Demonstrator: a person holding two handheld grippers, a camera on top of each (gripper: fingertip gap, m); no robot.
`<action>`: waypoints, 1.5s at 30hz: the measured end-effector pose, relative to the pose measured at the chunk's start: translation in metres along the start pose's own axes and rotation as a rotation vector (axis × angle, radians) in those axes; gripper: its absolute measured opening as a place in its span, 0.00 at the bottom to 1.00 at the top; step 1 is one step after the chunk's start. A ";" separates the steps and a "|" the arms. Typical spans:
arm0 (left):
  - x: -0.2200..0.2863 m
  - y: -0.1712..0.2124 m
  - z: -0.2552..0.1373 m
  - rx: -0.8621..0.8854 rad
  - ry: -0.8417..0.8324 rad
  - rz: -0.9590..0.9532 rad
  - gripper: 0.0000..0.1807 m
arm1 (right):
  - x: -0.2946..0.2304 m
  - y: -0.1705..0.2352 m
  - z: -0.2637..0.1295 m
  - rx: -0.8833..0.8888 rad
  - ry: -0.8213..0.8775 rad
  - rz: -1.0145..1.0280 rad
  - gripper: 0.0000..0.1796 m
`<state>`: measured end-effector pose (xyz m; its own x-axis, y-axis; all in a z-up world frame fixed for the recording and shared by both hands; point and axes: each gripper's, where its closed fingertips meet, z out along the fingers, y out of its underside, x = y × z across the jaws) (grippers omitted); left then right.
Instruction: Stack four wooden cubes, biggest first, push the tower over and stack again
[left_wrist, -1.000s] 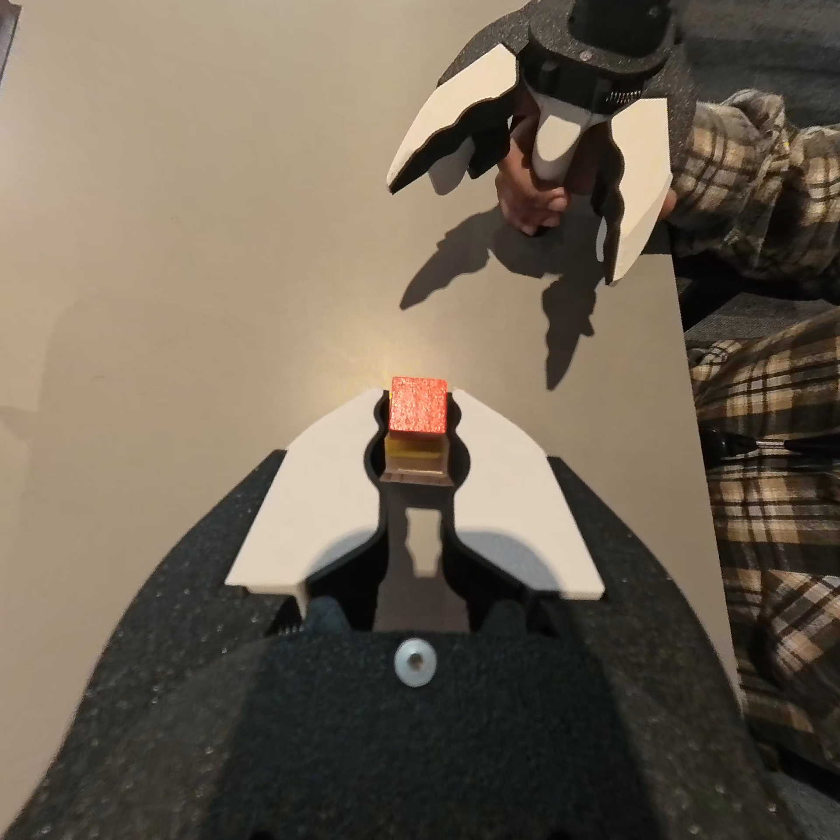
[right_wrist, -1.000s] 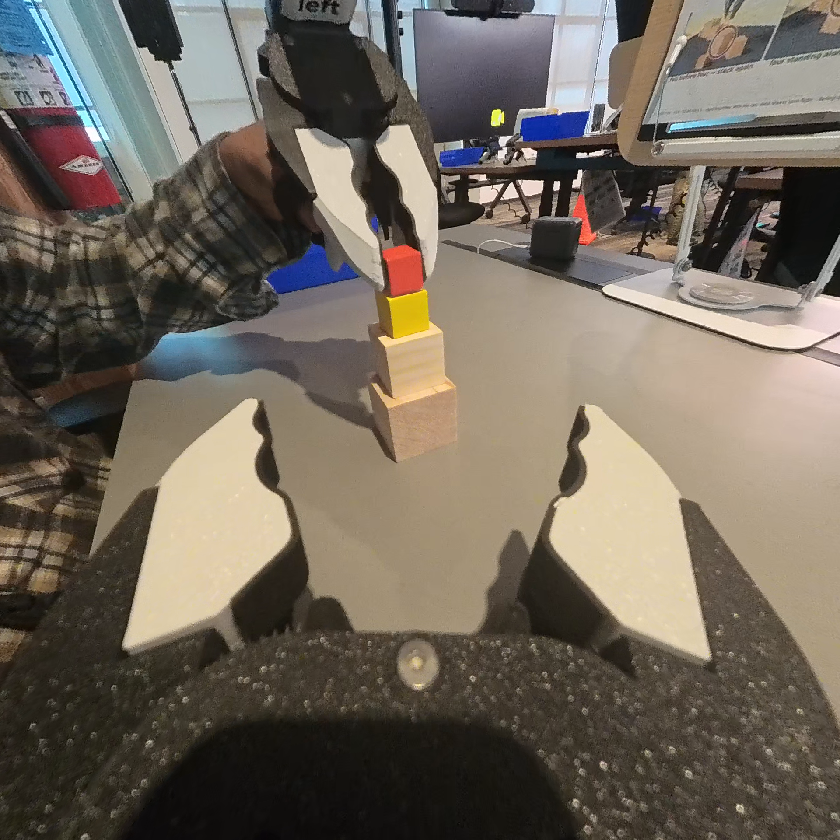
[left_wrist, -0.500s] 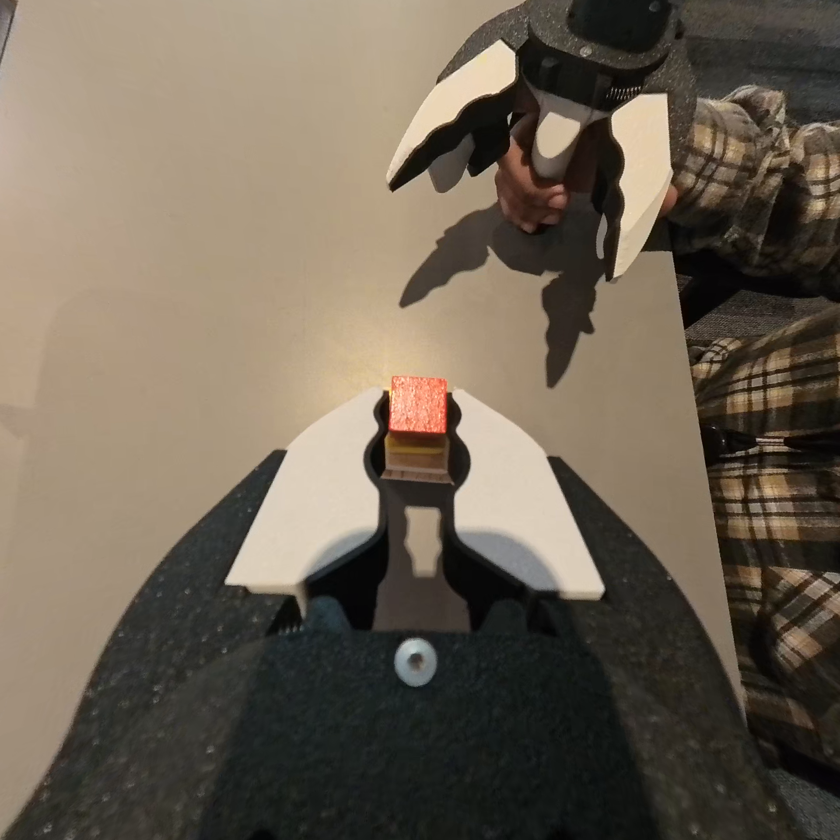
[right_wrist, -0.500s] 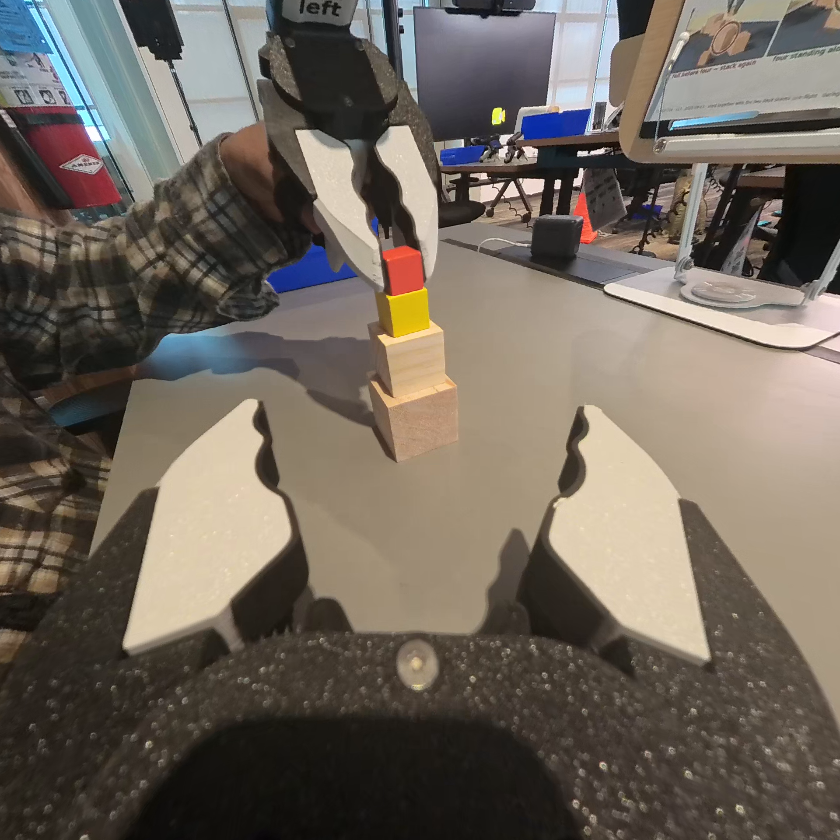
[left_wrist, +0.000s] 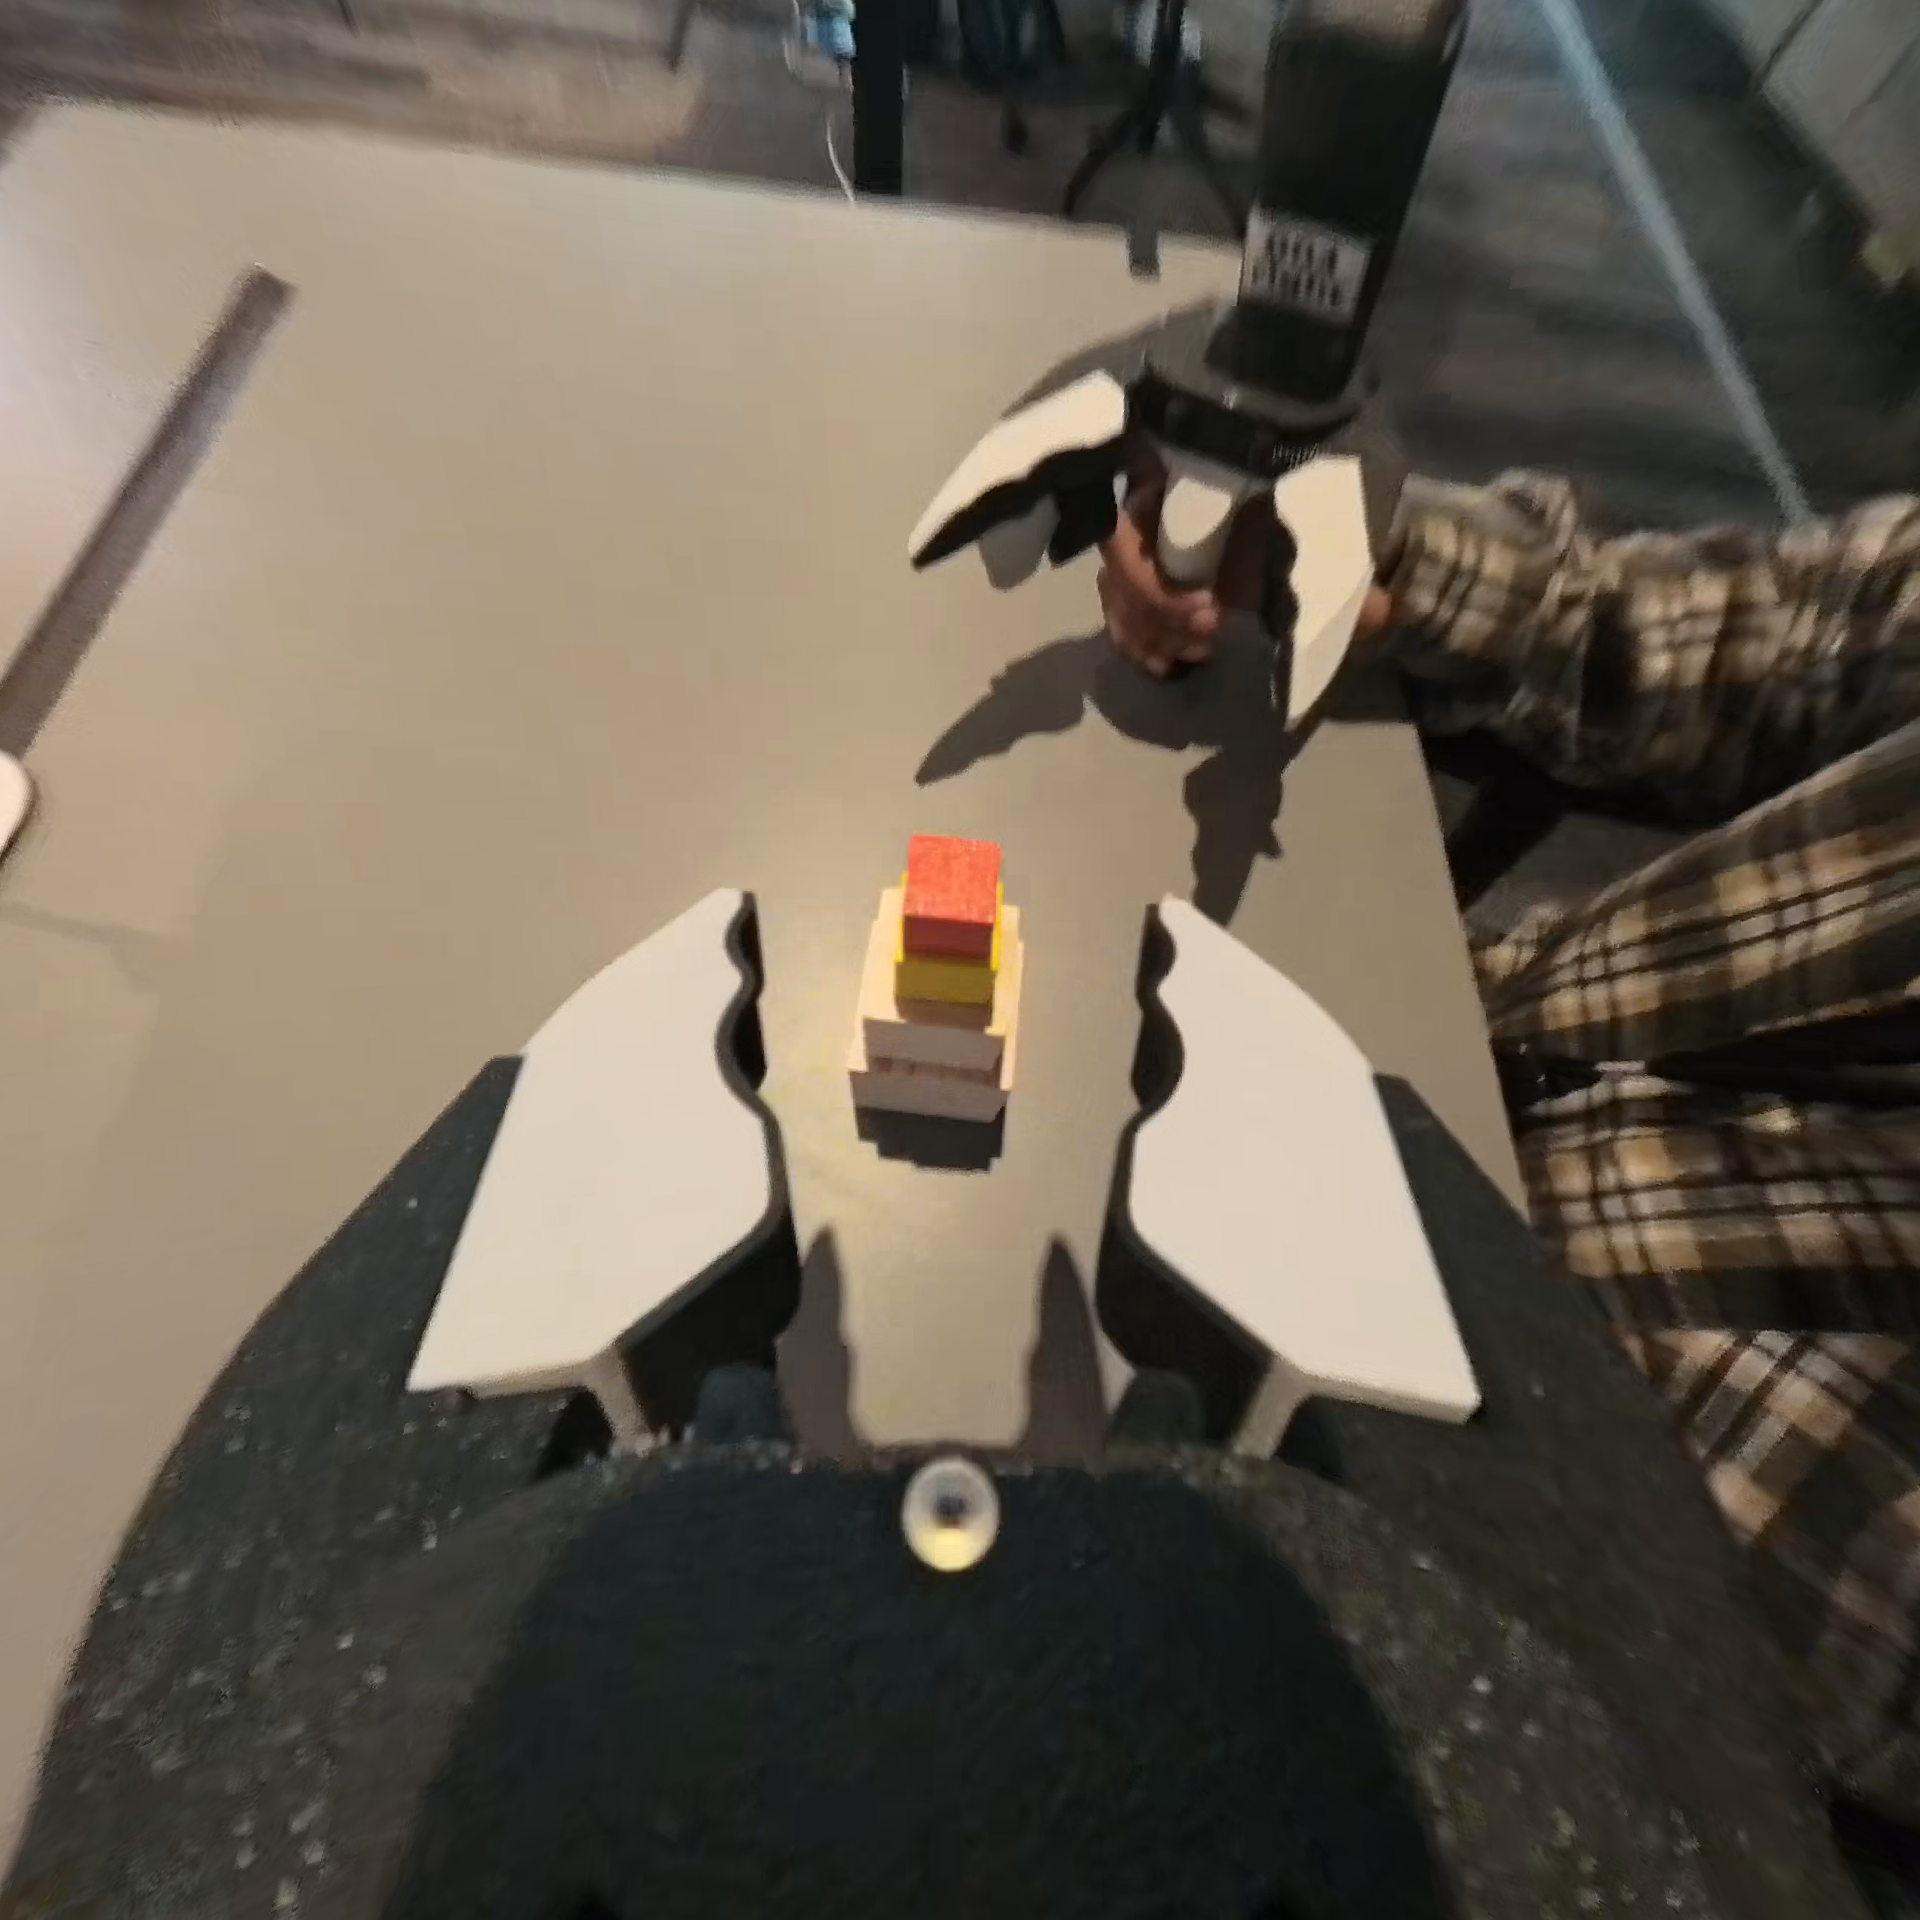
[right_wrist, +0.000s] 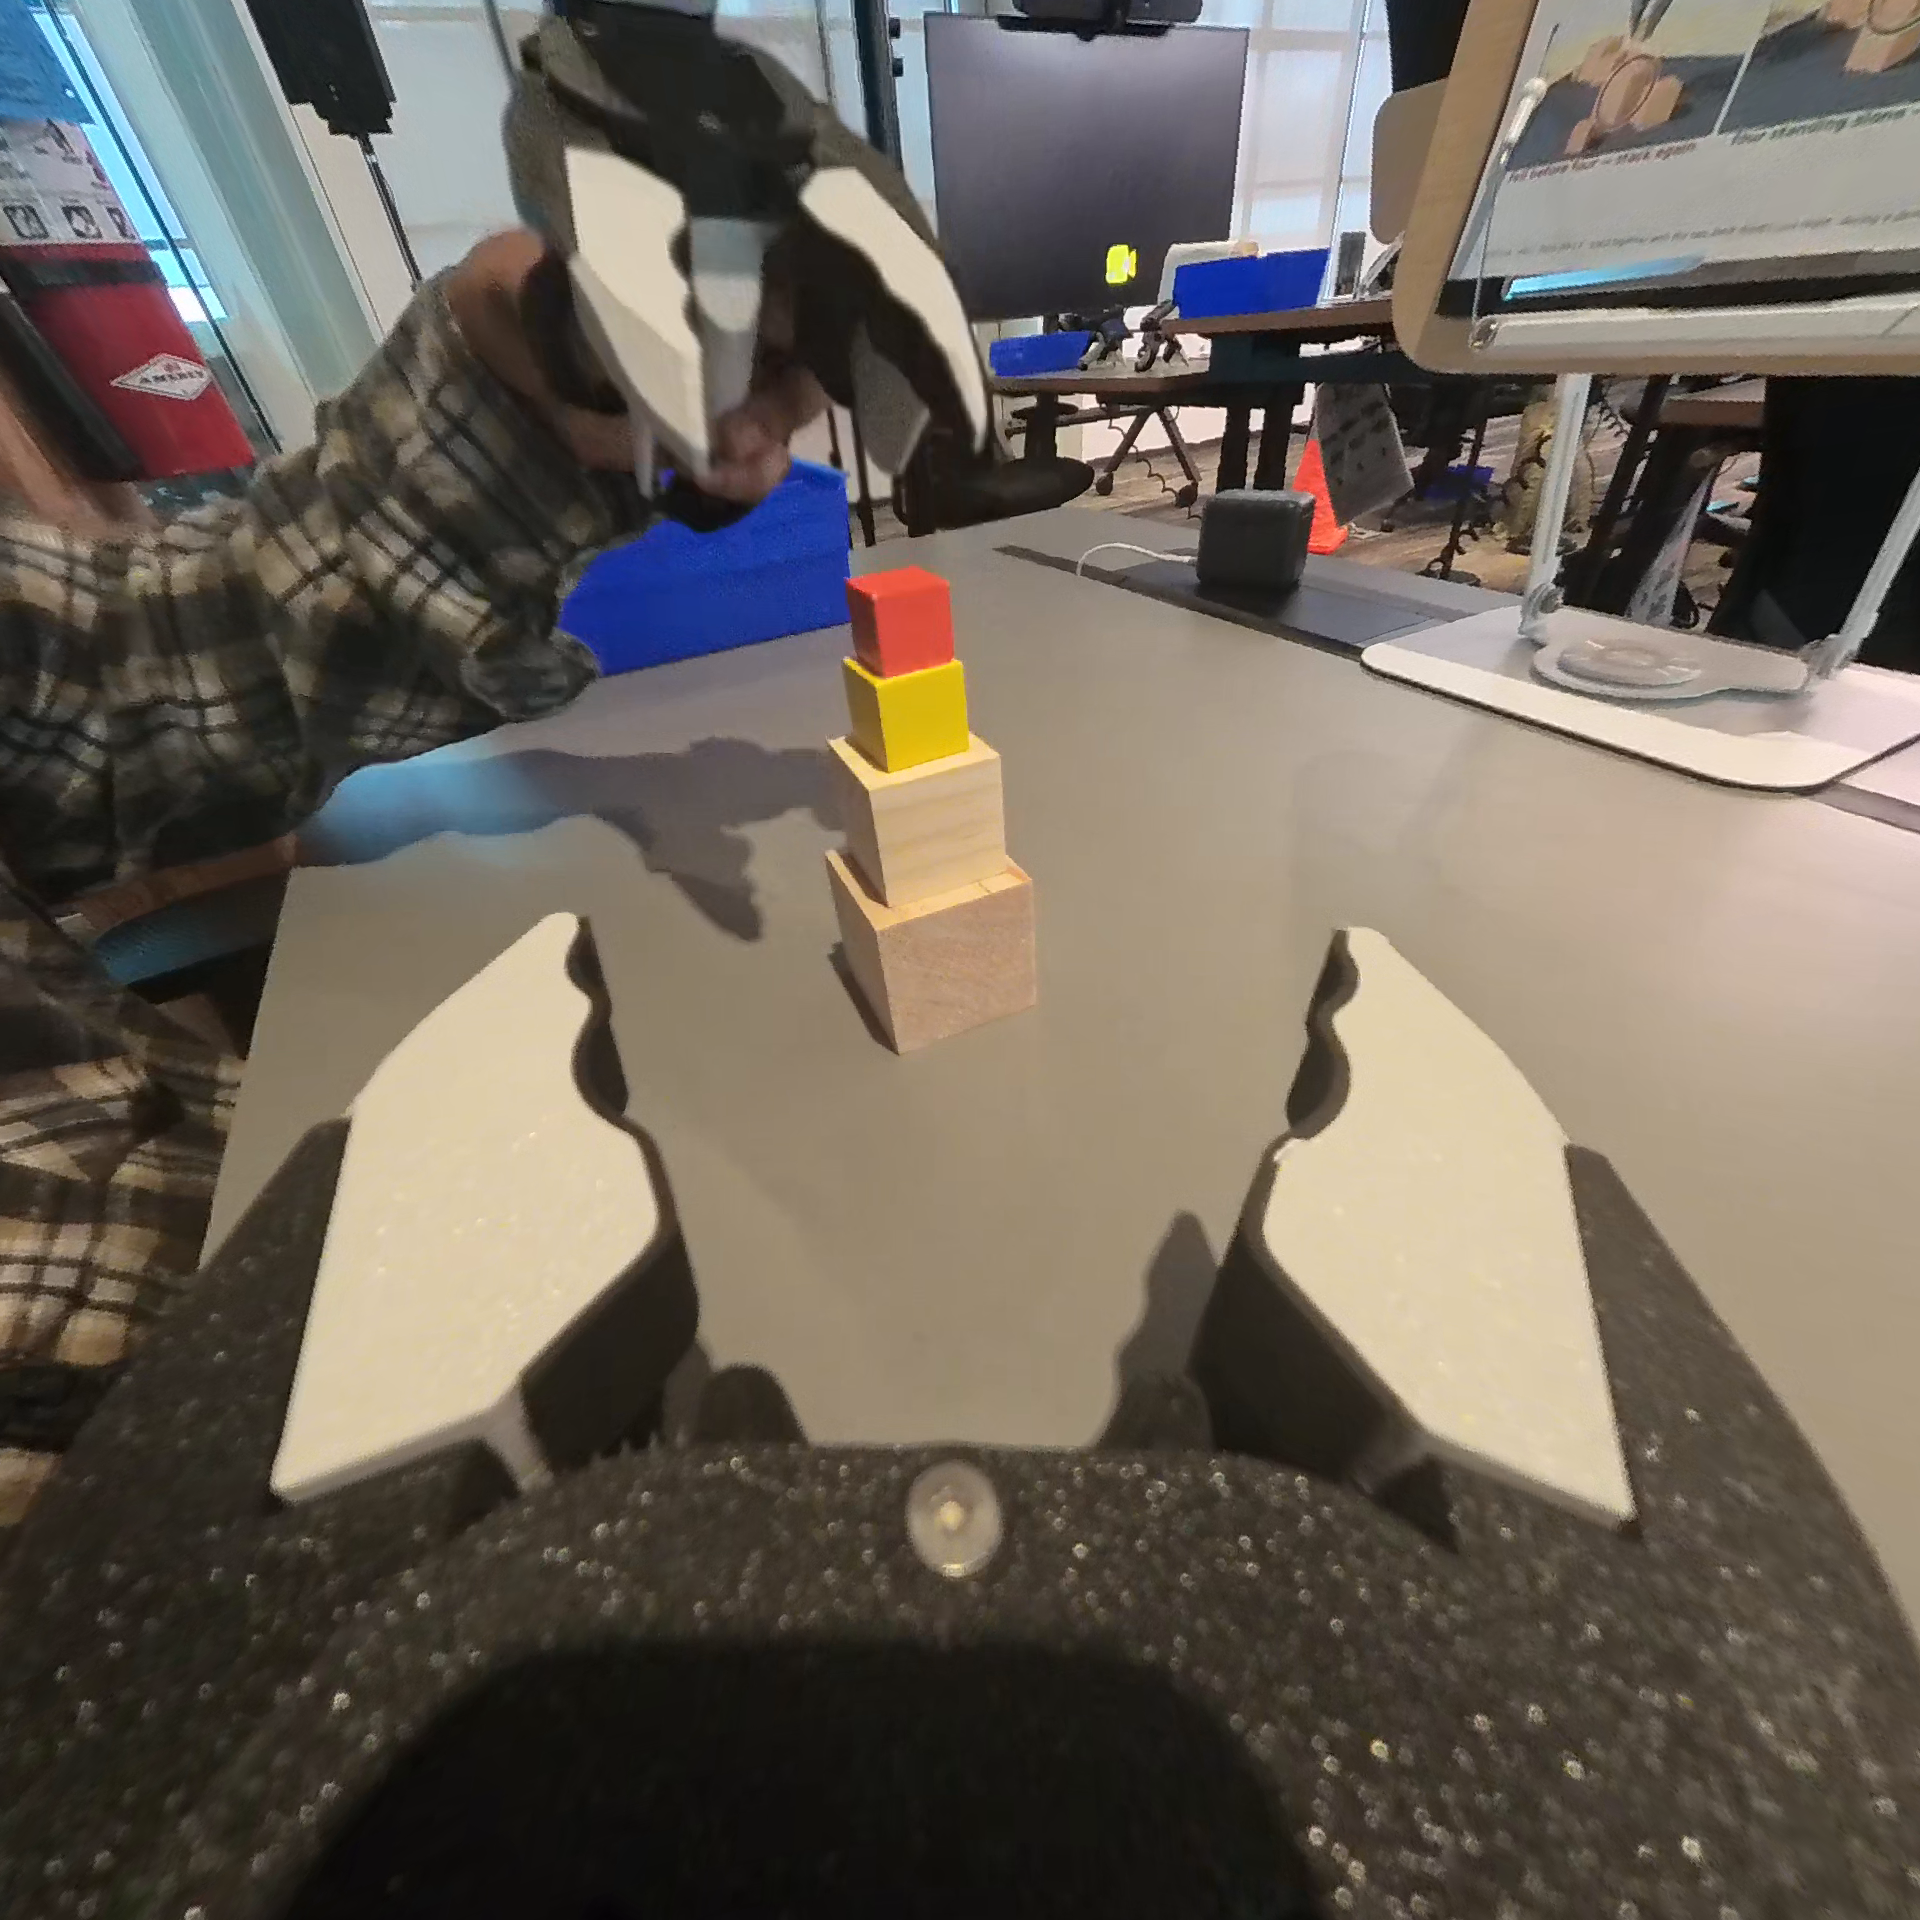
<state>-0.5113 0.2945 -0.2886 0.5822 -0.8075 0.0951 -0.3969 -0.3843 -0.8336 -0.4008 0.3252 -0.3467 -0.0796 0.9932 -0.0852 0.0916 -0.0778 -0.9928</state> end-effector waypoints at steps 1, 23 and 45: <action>-0.005 0.000 -0.013 0.051 -0.027 -0.022 0.41 | 0.000 0.000 -0.001 -0.003 0.003 -0.001 0.70; -0.116 0.123 -0.172 0.519 -0.736 -0.288 0.40 | 0.015 -0.019 0.008 -0.647 0.311 0.254 0.00; -0.120 0.131 -0.169 0.468 -0.768 -0.287 0.37 | -0.023 0.010 0.124 -0.712 0.127 0.469 0.00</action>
<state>-0.7530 0.2653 -0.3170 0.9879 -0.1299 0.0845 0.0618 -0.1694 -0.9836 -0.5212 0.2910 -0.3655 0.2303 0.8774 -0.4209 0.6907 -0.4521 -0.5644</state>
